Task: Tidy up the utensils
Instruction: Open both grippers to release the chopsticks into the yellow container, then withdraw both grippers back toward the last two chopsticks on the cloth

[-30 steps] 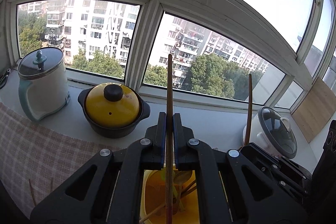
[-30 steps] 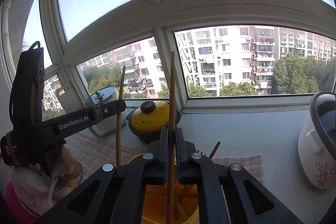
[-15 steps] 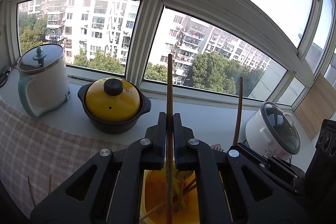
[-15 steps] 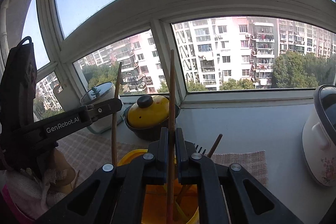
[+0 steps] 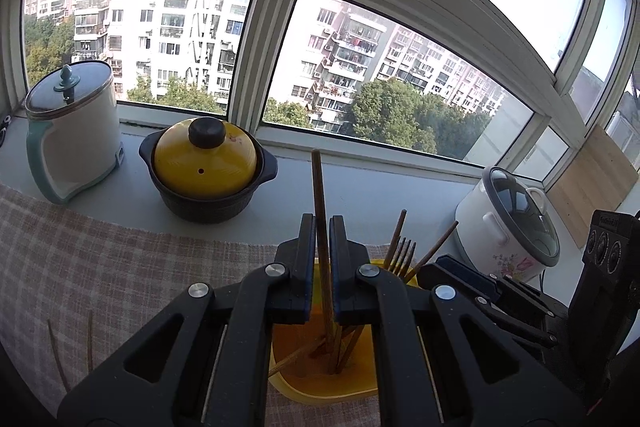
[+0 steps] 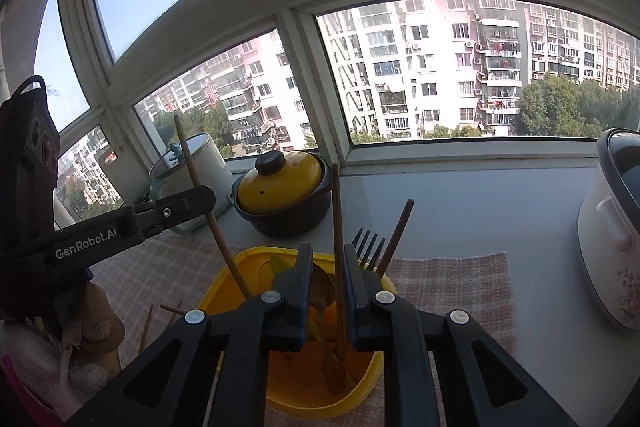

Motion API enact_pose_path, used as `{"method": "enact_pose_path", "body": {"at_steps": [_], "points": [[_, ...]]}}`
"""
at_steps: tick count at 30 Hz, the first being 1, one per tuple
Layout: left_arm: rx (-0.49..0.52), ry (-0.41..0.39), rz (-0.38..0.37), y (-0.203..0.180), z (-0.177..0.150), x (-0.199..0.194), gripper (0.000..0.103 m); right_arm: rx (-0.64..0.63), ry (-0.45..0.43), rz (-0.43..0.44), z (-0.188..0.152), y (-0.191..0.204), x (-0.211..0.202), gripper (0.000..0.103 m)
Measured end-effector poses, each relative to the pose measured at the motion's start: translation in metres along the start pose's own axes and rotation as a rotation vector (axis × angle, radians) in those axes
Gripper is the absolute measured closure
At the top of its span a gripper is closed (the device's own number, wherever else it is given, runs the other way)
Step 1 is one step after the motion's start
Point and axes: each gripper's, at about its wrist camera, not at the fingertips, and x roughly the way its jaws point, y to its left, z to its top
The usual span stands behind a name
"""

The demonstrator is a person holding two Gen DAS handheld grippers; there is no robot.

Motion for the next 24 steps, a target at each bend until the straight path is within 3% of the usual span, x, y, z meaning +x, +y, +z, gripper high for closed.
{"method": "enact_pose_path", "body": {"at_steps": [1,5,19,20,22,24], "points": [[0.001,0.002,0.0,0.0,-0.001,-0.002,0.099,-0.004,-0.001,-0.001,-0.001,0.002,-0.002,0.072],[-0.007,-0.001,0.001,0.003,-0.005,-0.009,0.089,-0.02,0.002,-0.016,-0.006,0.005,-0.01,0.07],[0.001,0.019,0.016,0.027,-0.024,-0.043,0.088,0.024,0.013,-0.042,-0.026,0.017,-0.031,0.045],[0.002,0.023,0.018,0.032,-0.027,-0.045,0.086,0.027,0.014,-0.042,-0.028,0.018,-0.032,0.042],[-0.002,0.024,0.025,0.041,-0.031,-0.051,0.07,0.027,0.016,-0.042,-0.031,0.023,-0.033,0.037],[-0.003,0.023,0.037,0.051,-0.035,-0.056,0.067,0.024,0.015,-0.044,-0.034,0.029,-0.035,0.029]]}}
